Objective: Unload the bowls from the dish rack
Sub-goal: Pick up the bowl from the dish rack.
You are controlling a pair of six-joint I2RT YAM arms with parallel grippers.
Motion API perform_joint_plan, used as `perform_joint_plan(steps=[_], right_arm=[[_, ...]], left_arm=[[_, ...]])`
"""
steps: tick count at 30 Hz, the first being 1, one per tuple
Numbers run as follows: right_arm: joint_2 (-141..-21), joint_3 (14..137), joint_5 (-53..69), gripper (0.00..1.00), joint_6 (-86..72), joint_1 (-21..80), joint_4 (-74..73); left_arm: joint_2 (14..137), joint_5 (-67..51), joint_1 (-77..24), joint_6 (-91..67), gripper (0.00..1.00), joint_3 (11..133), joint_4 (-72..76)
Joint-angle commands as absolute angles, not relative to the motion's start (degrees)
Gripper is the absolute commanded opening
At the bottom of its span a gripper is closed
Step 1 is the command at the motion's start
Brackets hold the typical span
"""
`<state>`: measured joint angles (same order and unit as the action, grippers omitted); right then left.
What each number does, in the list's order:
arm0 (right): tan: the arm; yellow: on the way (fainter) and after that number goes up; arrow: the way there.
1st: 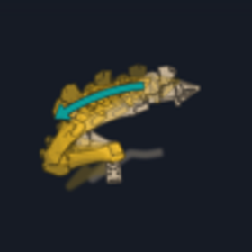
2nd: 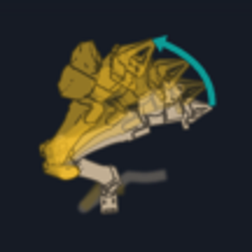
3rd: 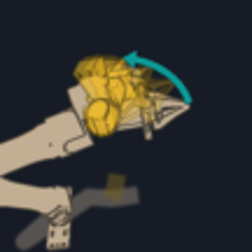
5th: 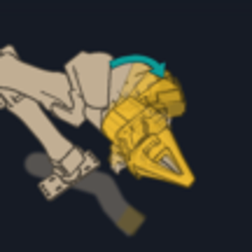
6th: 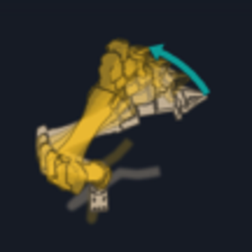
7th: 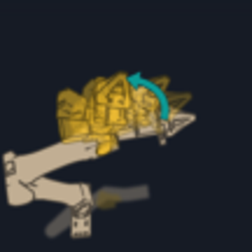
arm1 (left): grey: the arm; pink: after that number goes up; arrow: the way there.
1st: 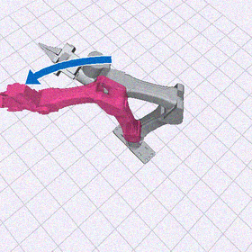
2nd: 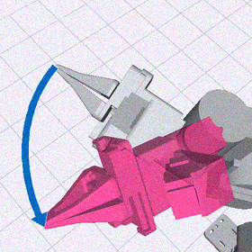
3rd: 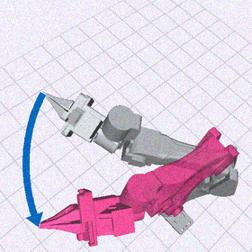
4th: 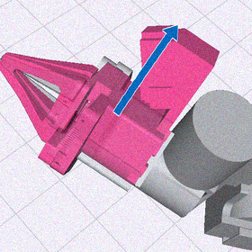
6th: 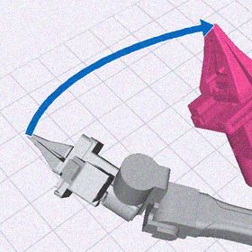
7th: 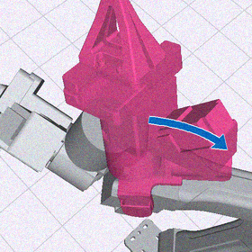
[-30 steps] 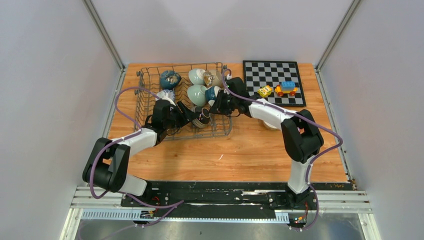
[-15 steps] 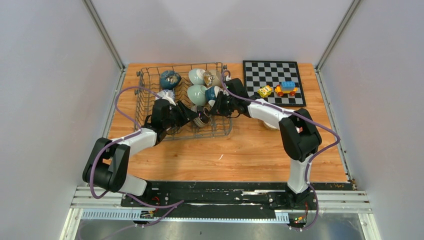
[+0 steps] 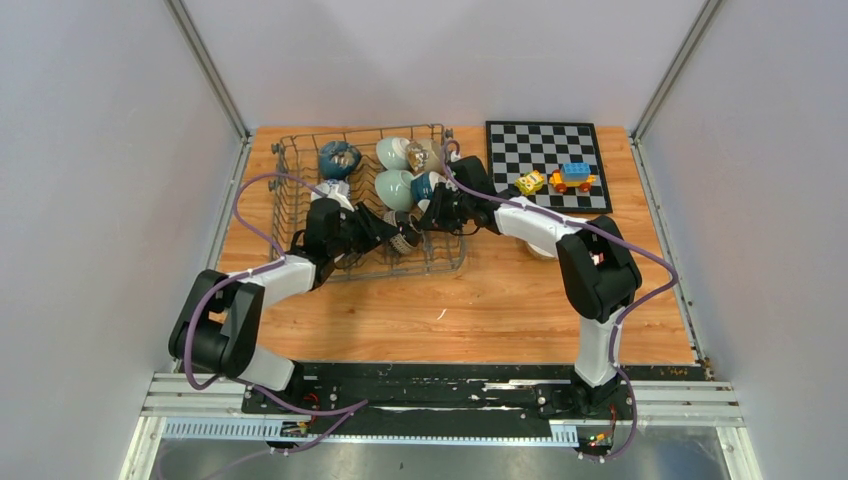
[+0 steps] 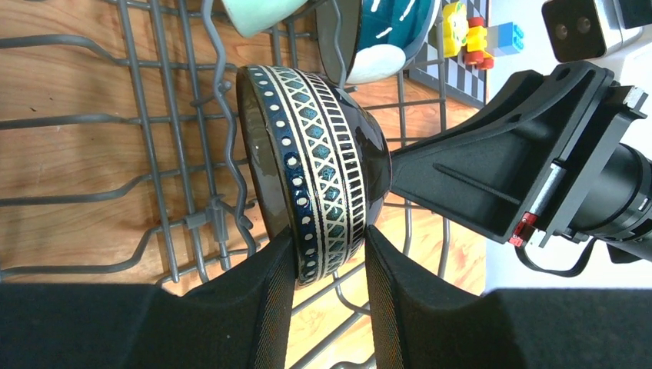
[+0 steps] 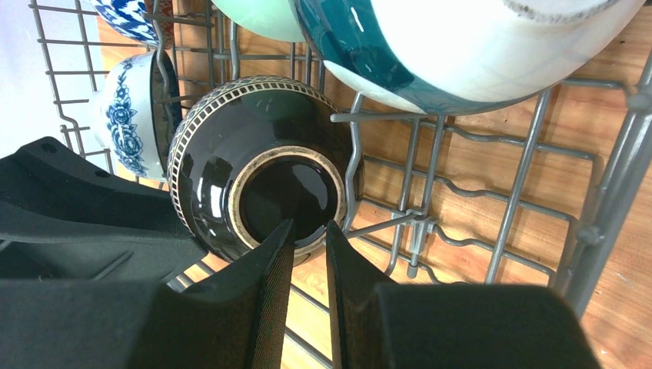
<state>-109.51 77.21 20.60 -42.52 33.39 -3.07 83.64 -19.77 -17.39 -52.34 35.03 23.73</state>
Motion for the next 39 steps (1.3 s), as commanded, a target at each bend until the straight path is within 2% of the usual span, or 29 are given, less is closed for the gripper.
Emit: perform_joint_plan(steps=[1, 21, 35, 39], right_arm=[[-110.55, 78.84, 21.06, 0.25, -41.97, 34.11, -4.56], [-109.10, 77.61, 19.84, 0.27, -40.73, 33.84, -5.09], [-108.26, 76.88, 19.66, 0.30, -39.89, 32.98, -5.58], [-108.25, 77.07, 19.86, 0.29, -39.94, 33.00, -5.56]], left_arm=[[85.02, -23.25, -19.14, -52.21, 0.37, 37.14, 27.59], [86.76, -24.38, -20.30, -53.16, 0.19, 37.56, 33.38], [89.16, -25.05, -21.01, -54.67, 0.00, 38.12, 37.42], [89.81, -25.14, -21.22, -54.75, 0.00, 38.68, 38.00]])
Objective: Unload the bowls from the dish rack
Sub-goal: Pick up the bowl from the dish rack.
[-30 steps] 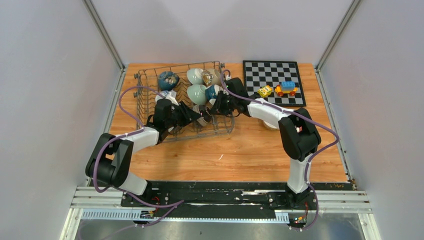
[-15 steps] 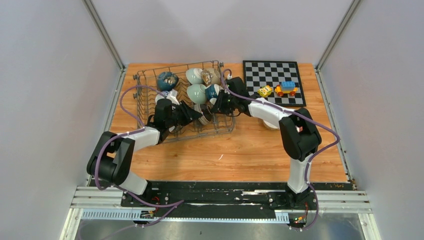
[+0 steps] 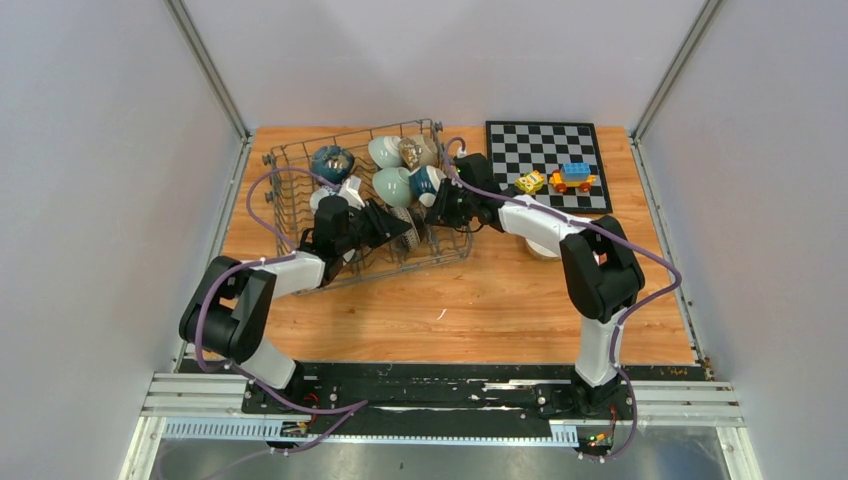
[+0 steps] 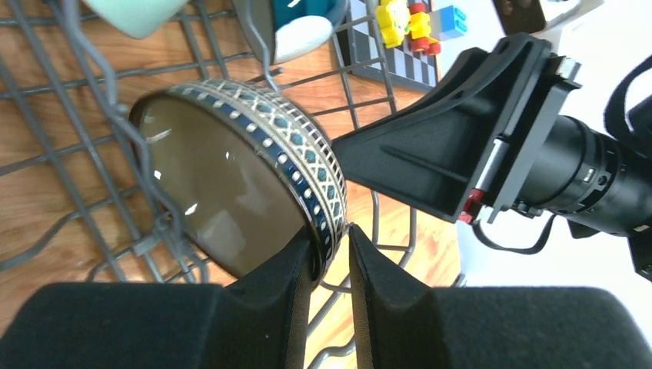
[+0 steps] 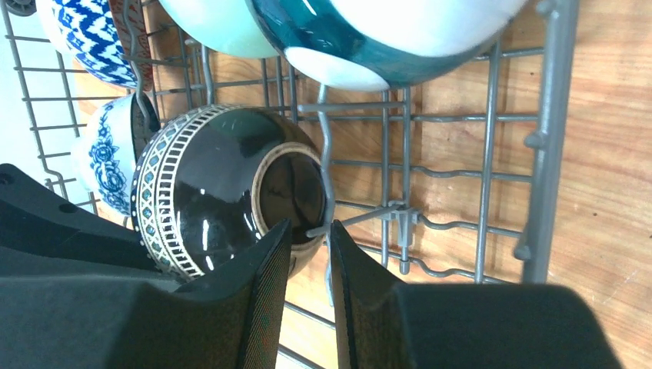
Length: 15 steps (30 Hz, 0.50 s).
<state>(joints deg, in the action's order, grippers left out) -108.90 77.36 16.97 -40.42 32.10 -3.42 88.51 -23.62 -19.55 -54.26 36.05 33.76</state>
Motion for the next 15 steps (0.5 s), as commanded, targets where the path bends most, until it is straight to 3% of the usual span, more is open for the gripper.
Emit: perform_joint_plan(steps=[1, 15], right_arm=[[-108.26, 77.08, 19.94, 0.29, -39.91, 33.04, -5.53], [-107.38, 76.64, 19.32, 0.29, -39.39, 32.87, -5.84]], left_arm=[[90.09, -25.18, -21.31, -54.75, 0.00, 38.87, 38.17], [91.29, -25.92, -21.71, -55.52, 0.00, 39.11, 40.52]])
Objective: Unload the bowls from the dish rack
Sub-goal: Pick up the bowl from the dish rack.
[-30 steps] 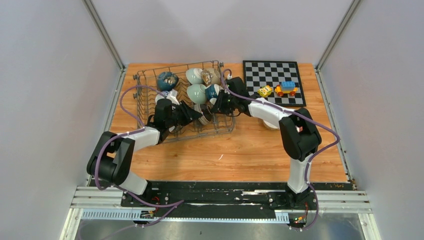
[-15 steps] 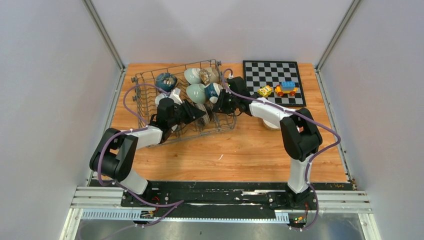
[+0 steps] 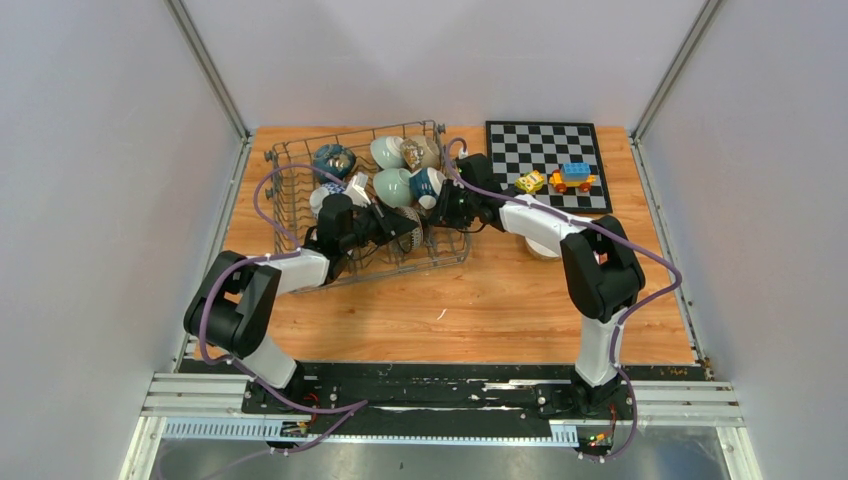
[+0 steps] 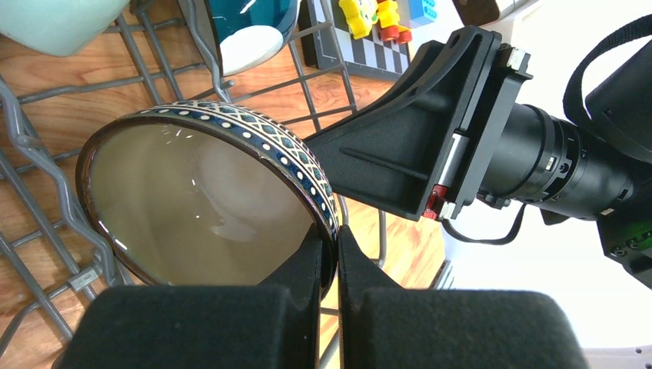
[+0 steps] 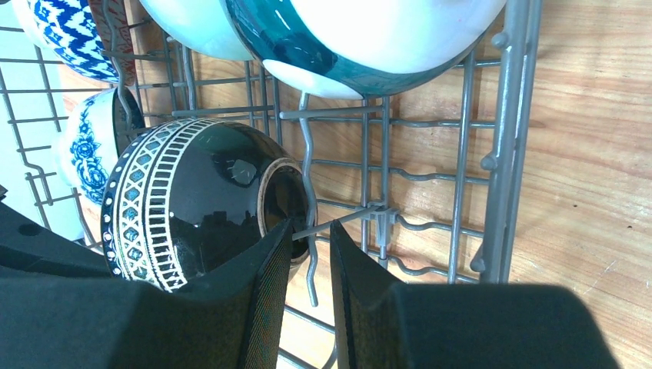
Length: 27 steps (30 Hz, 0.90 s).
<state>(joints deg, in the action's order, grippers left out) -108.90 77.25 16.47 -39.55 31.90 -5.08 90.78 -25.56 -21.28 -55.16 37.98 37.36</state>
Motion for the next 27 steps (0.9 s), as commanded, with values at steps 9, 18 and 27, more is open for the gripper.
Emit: perform_joint_plan(steps=[9, 18, 27], right_arm=[[-103.54, 76.56, 15.24, 0.51, -36.18, 32.50, -9.97], [-98.76, 76.13, 11.92, 0.58, -33.72, 32.18, -13.14], [-93.09, 72.93, 9.34, 0.58, -31.72, 32.25, -14.32]], left_arm=[[90.24, -26.96, -21.71, -56.17, 0.00, 38.73, 42.44], [89.07, -28.13, -21.71, -58.18, 0.00, 37.63, 45.88], [85.55, -28.92, -21.71, -57.76, 0.00, 35.95, 45.91]])
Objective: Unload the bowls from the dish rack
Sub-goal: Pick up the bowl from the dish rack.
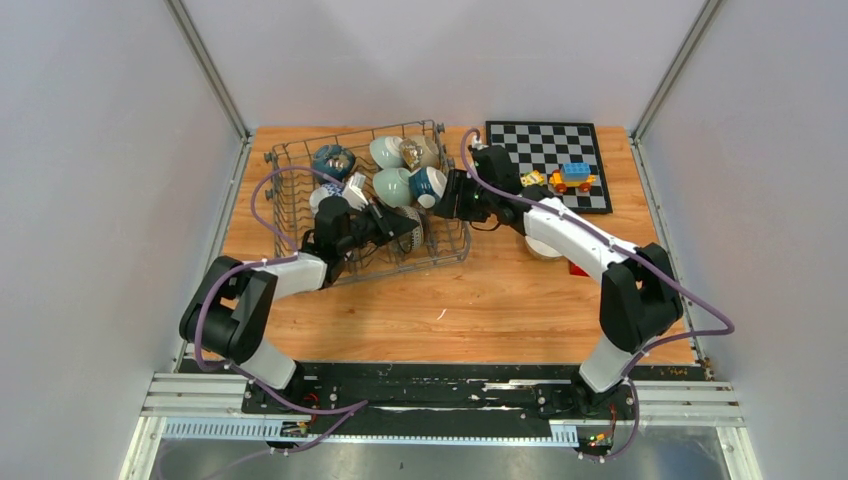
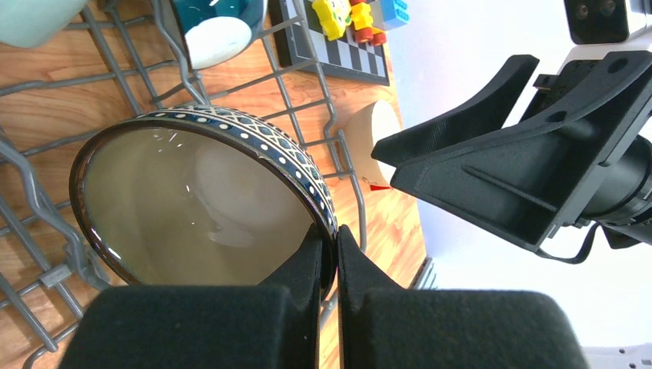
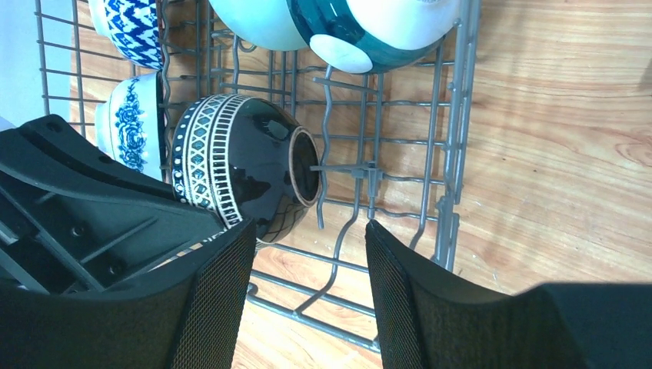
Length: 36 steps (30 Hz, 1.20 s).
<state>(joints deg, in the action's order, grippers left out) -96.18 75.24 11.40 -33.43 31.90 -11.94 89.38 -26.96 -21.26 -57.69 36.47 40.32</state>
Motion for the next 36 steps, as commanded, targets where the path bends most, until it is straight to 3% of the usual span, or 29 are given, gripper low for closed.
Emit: perform_joint_plan(steps=[1, 25, 29, 36], right_arm=[[-92.55, 72.46, 9.19, 0.58, -31.57, 32.18, -14.26], [-80.18, 65.79, 10.86, 0.55, -28.21, 31.03, -9.58], [-72.93, 64.66, 6.10, 0.57, -24.01, 30.89, -11.35], [-55.30, 61.03, 4.48, 0.58, -20.07, 31.00, -17.01]], left_arm=[[85.22, -28.92, -21.71, -57.60, 0.00, 35.64, 45.93], [79.14, -33.39, -21.71, -59.82, 0.00, 35.69, 53.88], [71.62, -33.27, -21.98, -52.92, 0.00, 36.99, 43.35], [55.76, -24.86, -30.05, -29.34, 0.00, 45.65, 9.59]])
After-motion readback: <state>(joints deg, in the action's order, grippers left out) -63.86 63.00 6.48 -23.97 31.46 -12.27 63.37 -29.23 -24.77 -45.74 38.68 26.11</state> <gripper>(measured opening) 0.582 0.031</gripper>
